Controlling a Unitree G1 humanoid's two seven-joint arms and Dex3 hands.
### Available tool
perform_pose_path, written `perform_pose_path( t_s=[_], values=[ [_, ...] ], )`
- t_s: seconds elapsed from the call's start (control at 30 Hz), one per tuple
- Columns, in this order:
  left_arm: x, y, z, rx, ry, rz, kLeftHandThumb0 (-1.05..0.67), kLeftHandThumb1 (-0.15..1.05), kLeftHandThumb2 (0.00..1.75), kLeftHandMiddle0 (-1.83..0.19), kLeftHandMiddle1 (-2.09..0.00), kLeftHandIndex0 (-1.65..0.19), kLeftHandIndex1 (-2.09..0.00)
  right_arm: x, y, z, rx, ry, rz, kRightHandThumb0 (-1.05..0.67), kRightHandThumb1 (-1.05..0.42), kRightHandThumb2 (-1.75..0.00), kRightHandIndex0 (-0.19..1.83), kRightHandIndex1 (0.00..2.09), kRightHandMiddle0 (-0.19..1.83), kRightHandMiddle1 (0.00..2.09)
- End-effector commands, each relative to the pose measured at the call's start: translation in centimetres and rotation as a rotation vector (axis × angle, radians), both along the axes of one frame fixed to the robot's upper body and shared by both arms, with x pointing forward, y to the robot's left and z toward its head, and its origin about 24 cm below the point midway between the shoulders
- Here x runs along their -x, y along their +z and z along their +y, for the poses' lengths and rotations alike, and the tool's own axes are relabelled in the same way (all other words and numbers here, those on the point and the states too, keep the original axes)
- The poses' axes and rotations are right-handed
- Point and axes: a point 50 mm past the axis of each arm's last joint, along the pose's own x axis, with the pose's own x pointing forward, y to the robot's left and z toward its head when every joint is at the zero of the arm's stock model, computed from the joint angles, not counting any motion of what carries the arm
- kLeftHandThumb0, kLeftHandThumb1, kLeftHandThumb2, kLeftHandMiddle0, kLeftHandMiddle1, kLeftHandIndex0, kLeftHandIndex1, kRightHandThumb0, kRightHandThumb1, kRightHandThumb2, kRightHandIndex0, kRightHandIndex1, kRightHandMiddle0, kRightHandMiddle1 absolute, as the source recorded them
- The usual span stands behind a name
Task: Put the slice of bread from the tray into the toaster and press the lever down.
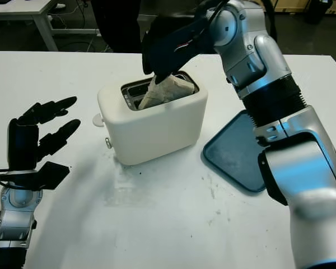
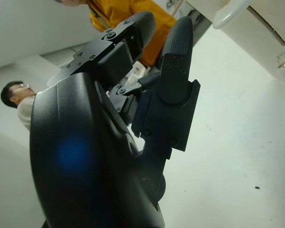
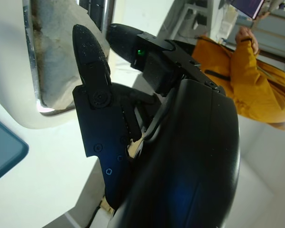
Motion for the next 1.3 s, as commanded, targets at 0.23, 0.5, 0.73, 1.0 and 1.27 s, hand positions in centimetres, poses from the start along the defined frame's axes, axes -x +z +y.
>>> perform_pose_path(
  t_s=[0.23, 0.5, 0.73, 1.0, 1.27],
  values=[
    [0.1, 0.1, -0.1, 0.001, -0.006, -0.006, -0.5, 0.92, 0.15, -0.62, -0.94, -0.94, 0.0, 0.0, -0.1, -1.0, 0.029, 0.009, -0.032, -0.5, -0.88, 0.0, 0.67, 1.24, 0.81, 0.8],
    [0.1, 0.0, -0.1, -0.011, -0.001, -0.002, -0.5, 0.92, 0.15, -0.62, -0.94, -0.94, 0.0, -0.2, -1.8, -3.5, 0.077, -0.045, -0.078, -0.5, -0.89, 0.0, 0.46, 0.66, 0.74, 0.33],
    [0.1, -0.1, -0.2, -0.001, -0.013, -0.008, -0.48, 0.92, 0.14, -0.62, -0.94, -0.94, 0.0, -0.3, -3.0, -5.3, 0.06, -0.09, -0.094, -0.56, -0.85, 0.0, 0.27, 0.44, 0.62, 0.03],
    [0.1, -0.1, -0.2, -0.006, -0.007, 0.0, -0.49, 0.92, 0.14, -0.62, -0.93, -0.94, 0.0, -0.3, -4.4, -6.2, -0.003, -0.042, -0.13, -0.56, -0.79, 0.0, 0.34, 0.41, 0.62, 0.01],
    [0.1, -0.2, -0.1, -0.008, -0.01, -0.001, -0.5, 0.92, 0.15, -0.63, -0.93, -0.94, 0.0, -0.3, -4.7, -6.1, -0.053, -0.016, -0.122, -0.52, -0.79, 0.0, 0.39, 0.41, 0.66, 0.02]
  ],
)
